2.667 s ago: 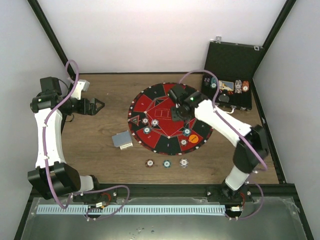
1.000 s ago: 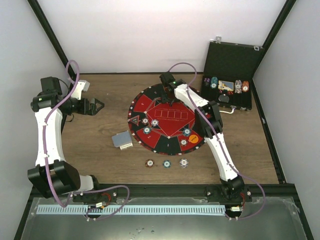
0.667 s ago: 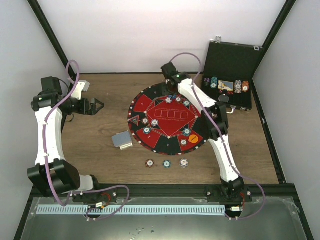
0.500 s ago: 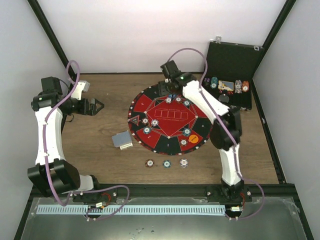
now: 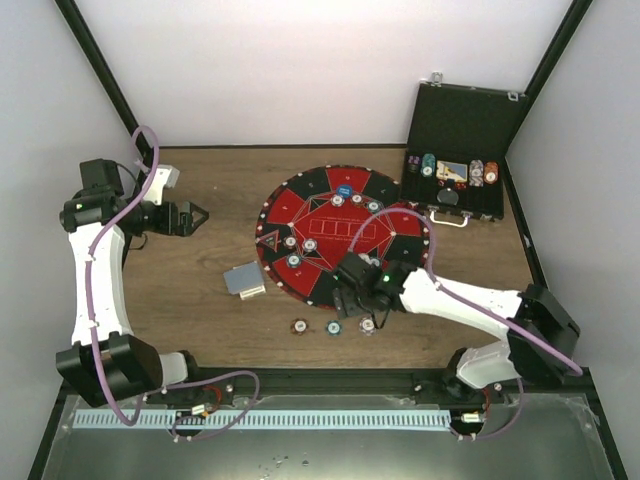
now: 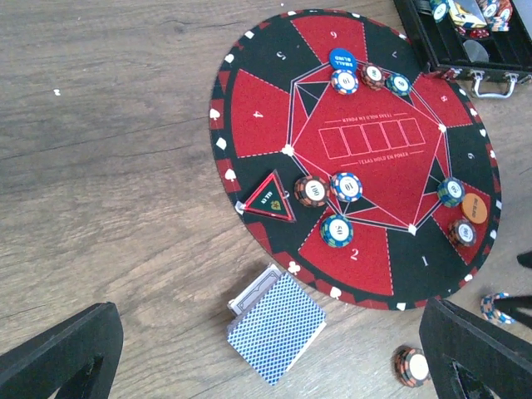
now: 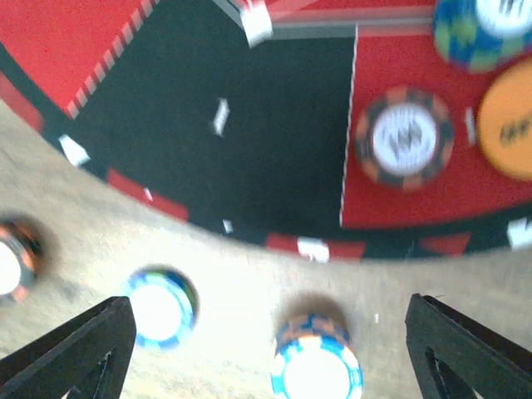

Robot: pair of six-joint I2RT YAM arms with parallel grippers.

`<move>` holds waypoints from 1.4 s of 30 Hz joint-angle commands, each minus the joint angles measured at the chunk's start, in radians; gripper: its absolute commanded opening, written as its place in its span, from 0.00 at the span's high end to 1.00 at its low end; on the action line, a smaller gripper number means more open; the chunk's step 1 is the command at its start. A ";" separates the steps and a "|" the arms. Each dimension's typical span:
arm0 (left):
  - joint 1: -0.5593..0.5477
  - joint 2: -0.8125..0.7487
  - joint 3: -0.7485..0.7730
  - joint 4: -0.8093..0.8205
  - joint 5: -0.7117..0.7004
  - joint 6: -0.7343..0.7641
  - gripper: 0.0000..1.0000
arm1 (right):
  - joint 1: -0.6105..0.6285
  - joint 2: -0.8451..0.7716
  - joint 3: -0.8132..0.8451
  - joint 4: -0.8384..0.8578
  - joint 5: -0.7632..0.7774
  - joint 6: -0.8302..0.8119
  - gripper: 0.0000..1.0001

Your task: Distribute texas hold em gaming equipment

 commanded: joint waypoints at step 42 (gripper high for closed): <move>0.005 -0.019 0.006 -0.017 0.032 0.013 0.00 | 0.101 -0.034 -0.217 0.013 0.018 0.237 0.47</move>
